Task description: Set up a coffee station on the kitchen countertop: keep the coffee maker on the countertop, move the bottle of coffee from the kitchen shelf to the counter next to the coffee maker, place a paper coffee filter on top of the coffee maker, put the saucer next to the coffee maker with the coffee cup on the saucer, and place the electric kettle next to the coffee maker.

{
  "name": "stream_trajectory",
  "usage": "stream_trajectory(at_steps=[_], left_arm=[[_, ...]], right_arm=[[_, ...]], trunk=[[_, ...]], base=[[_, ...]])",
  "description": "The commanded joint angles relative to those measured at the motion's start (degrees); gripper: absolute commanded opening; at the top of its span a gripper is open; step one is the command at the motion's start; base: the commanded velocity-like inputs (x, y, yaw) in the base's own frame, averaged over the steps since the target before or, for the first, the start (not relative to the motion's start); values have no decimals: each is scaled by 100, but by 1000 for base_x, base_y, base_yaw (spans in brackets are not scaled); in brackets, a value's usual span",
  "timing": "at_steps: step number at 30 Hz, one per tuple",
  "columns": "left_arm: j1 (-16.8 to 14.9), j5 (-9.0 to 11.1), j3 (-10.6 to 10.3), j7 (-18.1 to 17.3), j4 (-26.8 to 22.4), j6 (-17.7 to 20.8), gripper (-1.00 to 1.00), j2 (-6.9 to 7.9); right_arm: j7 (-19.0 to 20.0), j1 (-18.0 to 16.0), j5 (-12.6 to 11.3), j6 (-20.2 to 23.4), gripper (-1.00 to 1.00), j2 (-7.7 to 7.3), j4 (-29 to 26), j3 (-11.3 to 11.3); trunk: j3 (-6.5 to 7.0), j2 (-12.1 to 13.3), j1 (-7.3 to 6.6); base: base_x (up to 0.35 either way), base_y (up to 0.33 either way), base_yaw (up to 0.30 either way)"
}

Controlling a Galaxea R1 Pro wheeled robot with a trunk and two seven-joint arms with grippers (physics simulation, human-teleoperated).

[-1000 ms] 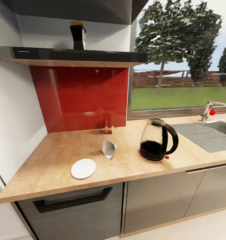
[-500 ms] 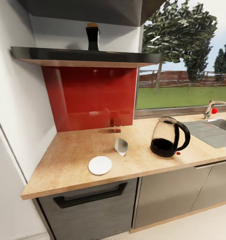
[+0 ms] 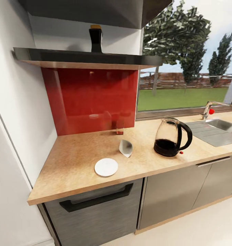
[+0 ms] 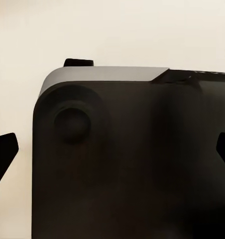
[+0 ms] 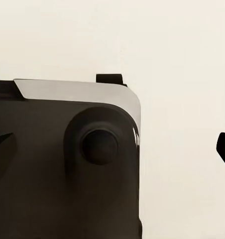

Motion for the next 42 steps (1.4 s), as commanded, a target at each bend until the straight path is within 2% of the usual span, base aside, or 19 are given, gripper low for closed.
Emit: stream_trajectory(at_steps=[1,5,7,8,12,17,18,23,30,31,32,33,34,35,39,42], left_arm=[[3,2,37,2,-8,-5,100,-4],[2,-3,36,5,-7,-3,100,0],[3,-7,30,-9,-2,-19,100,-4],[3,-7,21,-11,-2,-25,100,-10],[2,-18,14,-11,-2,-27,100,-10],[3,-29,17,-11,-7,-28,100,-1],[3,-31,18,-11,-8,-28,100,0],[3,-26,18,-11,-10,-28,100,2],[3,-25,18,-11,-12,-28,100,2],[3,-22,18,-11,-13,-28,100,3],[3,-22,18,-11,-13,-28,100,3],[3,-16,18,-11,-16,-28,100,3],[3,-14,18,-11,-17,-28,100,1],[1,-9,18,-11,-19,-28,100,-5],[2,-8,18,-11,-19,-28,100,-4],[3,-7,18,-11,-19,-28,100,-3]], right_arm=[[-11,-3,3,-20,100,0,5,-2],[-11,-3,3,-20,100,-1,3,-2],[18,-20,-27,-36,100,-60,-837,-8],[21,-21,-50,-364,100,-39,-1568,-10],[17,-21,-62,-972,100,16,-2053,-8],[5,-21,-59,-1270,100,94,-2540,1],[-1,-21,-59,-1311,100,105,-2811,-2],[-9,-4,-58,-1355,100,119,-3932,-22],[-10,4,-59,-1363,100,123,-4697,-26],[-11,6,-62,-1356,100,129,-4939,-27],[-11,6,-62,-1356,100,129,-4939,-27],[-11,13,-67,-1348,100,135,-5366,-27],[-12,15,-69,-1346,100,136,-5513,-27],[-18,86,-161,-1331,100,140,-6364,-28],[-19,176,-395,-1324,100,141,-6862,-28],[-24,221,-480,-1323,100,141,-7162,-28]], trunk=[[-5,-3,0],[-5,-3,0],[-5,-3,0],[-5,-3,0],[-5,-3,0],[-5,-3,0],[-5,-3,0],[-5,-3,0],[-5,-3,0],[-5,-3,0],[-5,-3,0],[-5,-3,0],[-5,-3,0],[-5,-3,0],[-5,-3,0],[-5,-3,0]], base=[[-3,7,-3],[-1,4,-2],[0,0,0],[0,0,0],[0,0,0],[0,0,0],[0,0,0],[-67,17,0],[-82,37,0],[-22,10,0],[-22,10,0],[-11,5,0],[-9,4,0],[-2,1,0],[0,0,0],[0,0,0]])
